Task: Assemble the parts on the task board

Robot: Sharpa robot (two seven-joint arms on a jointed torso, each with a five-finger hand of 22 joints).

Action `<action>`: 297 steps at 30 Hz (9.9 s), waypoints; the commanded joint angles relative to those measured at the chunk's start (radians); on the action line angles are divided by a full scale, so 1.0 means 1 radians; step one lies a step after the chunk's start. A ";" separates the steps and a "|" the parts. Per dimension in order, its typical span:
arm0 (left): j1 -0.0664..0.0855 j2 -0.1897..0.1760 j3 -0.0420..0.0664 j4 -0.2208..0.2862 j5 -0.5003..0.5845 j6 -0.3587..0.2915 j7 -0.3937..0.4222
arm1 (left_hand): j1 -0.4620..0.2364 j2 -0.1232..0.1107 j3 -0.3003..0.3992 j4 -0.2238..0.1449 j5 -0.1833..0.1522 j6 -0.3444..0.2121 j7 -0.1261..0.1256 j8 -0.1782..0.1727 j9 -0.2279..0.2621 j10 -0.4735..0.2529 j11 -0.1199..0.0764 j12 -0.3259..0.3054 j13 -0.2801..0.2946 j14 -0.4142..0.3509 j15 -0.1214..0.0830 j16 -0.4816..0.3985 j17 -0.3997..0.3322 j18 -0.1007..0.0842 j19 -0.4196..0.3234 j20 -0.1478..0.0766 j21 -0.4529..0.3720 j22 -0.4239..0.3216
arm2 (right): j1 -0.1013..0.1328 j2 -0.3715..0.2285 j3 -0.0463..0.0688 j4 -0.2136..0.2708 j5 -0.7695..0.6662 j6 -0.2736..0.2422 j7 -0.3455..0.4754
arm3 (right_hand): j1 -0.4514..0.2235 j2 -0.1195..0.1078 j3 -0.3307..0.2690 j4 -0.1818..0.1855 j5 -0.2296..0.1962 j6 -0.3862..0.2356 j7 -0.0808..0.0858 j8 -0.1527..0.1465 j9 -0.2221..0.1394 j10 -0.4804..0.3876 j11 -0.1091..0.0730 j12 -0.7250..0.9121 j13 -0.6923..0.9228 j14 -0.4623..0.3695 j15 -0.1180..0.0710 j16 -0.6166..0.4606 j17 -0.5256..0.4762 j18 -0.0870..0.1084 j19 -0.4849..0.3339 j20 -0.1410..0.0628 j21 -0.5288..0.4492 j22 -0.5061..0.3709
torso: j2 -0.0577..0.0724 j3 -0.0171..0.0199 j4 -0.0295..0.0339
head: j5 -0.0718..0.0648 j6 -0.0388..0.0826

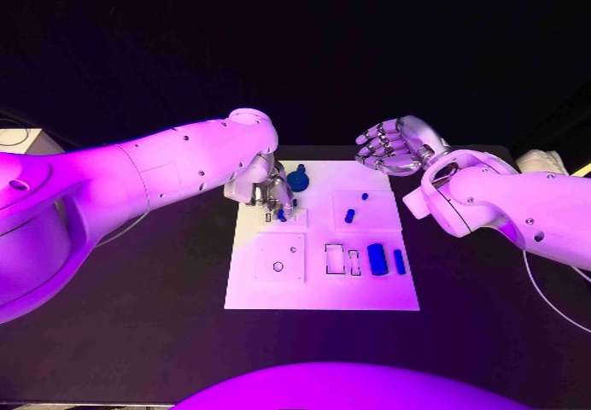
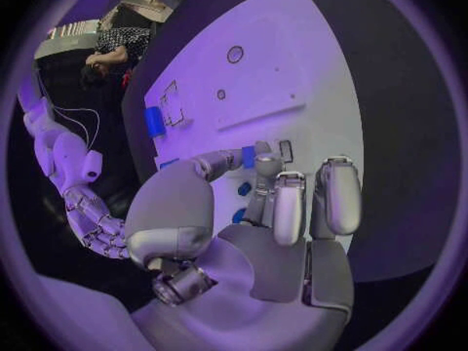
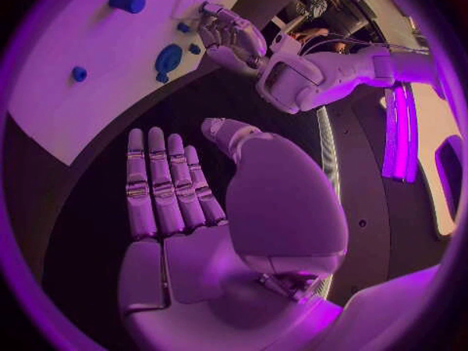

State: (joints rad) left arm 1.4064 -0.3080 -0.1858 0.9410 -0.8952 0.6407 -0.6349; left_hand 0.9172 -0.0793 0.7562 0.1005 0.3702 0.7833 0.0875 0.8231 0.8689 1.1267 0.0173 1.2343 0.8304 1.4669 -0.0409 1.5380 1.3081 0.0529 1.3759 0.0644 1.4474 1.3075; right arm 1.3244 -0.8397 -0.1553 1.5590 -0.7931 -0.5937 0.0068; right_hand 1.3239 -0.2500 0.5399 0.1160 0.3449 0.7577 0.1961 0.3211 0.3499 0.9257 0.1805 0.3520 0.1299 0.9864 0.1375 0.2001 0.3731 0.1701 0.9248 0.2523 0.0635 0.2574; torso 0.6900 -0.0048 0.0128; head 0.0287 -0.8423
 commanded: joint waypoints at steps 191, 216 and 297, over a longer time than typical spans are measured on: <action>-0.022 -0.029 0.085 -0.167 -0.075 -0.287 0.148 | 0.253 -0.016 -0.440 0.184 -0.106 -0.007 0.039 -0.248 -0.289 -0.062 0.034 -0.042 -0.108 0.059 0.031 -0.025 0.152 0.019 -0.017 0.032 -0.057 -0.010 | -0.014 -0.004 0.000 -0.043 0.011 0.002 0.057 | -0.016 0.006 0.004 -0.029 0.025 0.006 0.056 -0.007 -0.015 0.003 0.007 0.005 -0.052 0.010 0.013 -0.036 -0.036 0.014 -0.078 0.019 -0.001 -0.082 | 0.003 -0.0186 -0.0015 | 0.007 0.070; -0.037 -0.016 0.083 -0.193 -0.047 -0.286 0.161 | 0.273 -0.004 -0.424 0.183 -0.105 0.005 0.035 -0.241 -0.285 -0.053 0.031 -0.039 -0.100 0.060 0.028 -0.024 0.155 0.018 -0.014 0.030 -0.054 -0.005 | -0.012 -0.006 0.000 -0.040 0.011 0.004 0.056 | -0.017 0.008 0.006 -0.030 0.031 0.008 0.055 -0.006 -0.016 0.005 0.007 0.006 -0.054 0.010 0.013 -0.037 -0.038 0.014 -0.079 0.019 -0.001 -0.085 | 0.003 -0.0173 -0.0012 | 0.000 0.064; -0.045 -0.274 -0.004 0.333 -0.071 -0.486 0.070 | 0.109 -0.074 0.237 -0.120 -0.043 0.033 -0.028 -0.006 0.014 0.111 -0.032 0.009 0.021 0.083 -0.031 -0.003 0.196 -0.004 0.061 -0.022 0.010 0.091 | -0.015 -0.015 -0.001 -0.046 0.009 0.014 0.078 | -0.027 0.011 0.018 -0.033 0.081 0.018 0.051 -0.003 -0.021 0.013 0.004 0.010 -0.065 0.018 0.011 -0.044 -0.048 0.015 -0.078 0.019 0.002 -0.106 | -0.019 -0.0211 0.0197 | 0.017 0.022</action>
State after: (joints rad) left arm 1.3624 -0.5845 -0.1901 1.2699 -0.9710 0.1274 -0.5497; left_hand 1.0324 -0.1526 0.8510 0.1193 0.3210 0.7875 0.0795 0.8125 0.6901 1.2317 -0.0128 1.2393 0.8500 1.4668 -0.0659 1.5334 1.3073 0.0683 1.4314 0.0414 1.4515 1.3081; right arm 1.3097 -0.8557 -0.1564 1.5114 -0.7789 -0.5915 0.0731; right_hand 1.3065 -0.2412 0.5537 0.0803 0.4206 0.7691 0.1991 0.3173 0.3303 0.9326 0.1805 0.3559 0.0667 0.9968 0.1481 0.1613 0.3256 0.1701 0.8480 0.2719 0.0636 0.1521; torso 0.6710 -0.0250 0.0327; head 0.0452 -0.8182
